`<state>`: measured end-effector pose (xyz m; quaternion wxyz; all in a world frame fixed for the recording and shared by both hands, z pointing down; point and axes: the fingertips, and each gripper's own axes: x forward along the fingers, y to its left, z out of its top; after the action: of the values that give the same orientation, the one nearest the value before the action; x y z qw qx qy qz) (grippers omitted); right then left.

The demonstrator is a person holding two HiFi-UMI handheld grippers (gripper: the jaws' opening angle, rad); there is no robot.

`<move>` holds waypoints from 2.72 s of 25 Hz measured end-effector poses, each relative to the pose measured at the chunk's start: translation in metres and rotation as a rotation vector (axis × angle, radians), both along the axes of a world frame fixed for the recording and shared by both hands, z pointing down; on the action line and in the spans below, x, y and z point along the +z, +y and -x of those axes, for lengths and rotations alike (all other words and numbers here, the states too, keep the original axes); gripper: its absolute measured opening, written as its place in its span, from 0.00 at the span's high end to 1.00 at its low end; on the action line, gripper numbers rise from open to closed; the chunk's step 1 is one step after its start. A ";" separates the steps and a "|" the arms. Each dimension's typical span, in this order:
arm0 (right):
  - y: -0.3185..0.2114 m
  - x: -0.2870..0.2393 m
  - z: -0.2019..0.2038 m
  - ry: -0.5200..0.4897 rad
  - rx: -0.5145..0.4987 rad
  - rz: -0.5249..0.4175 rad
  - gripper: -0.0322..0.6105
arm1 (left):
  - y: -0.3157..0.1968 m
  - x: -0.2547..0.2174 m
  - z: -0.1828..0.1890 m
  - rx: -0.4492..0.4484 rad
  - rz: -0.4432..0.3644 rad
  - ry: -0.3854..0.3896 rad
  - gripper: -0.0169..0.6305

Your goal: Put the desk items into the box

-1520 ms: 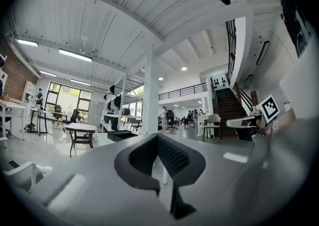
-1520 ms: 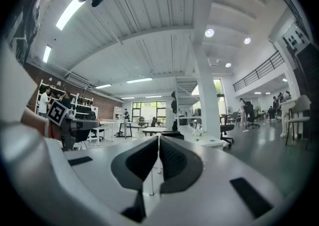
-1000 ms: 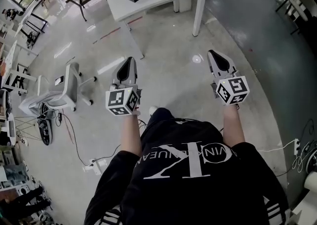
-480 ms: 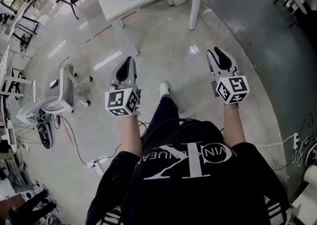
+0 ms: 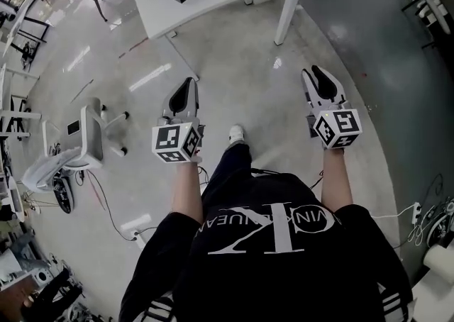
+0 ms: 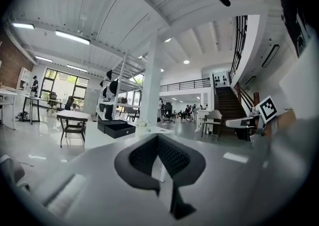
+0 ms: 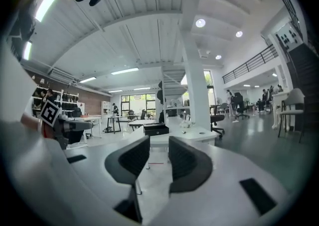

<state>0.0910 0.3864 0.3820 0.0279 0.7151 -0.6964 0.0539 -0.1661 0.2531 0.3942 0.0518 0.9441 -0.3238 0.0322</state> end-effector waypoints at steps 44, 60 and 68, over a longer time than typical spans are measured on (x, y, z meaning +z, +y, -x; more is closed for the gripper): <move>-0.334 0.023 -0.123 -0.044 -0.017 0.036 0.79 | -0.326 0.014 -0.118 -0.001 0.014 0.012 0.96; -0.467 0.038 -0.209 -0.057 -0.124 0.109 0.79 | -0.416 0.021 -0.235 0.002 0.051 0.028 0.96; -0.511 0.063 -0.234 -0.066 -0.182 0.190 0.79 | -0.445 0.032 -0.266 -0.030 0.076 0.014 0.96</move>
<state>0.3254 -0.1249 0.4454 0.0775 0.6410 -0.7506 0.1404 0.0999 -0.1915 0.4262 0.0903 0.9367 -0.3362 0.0369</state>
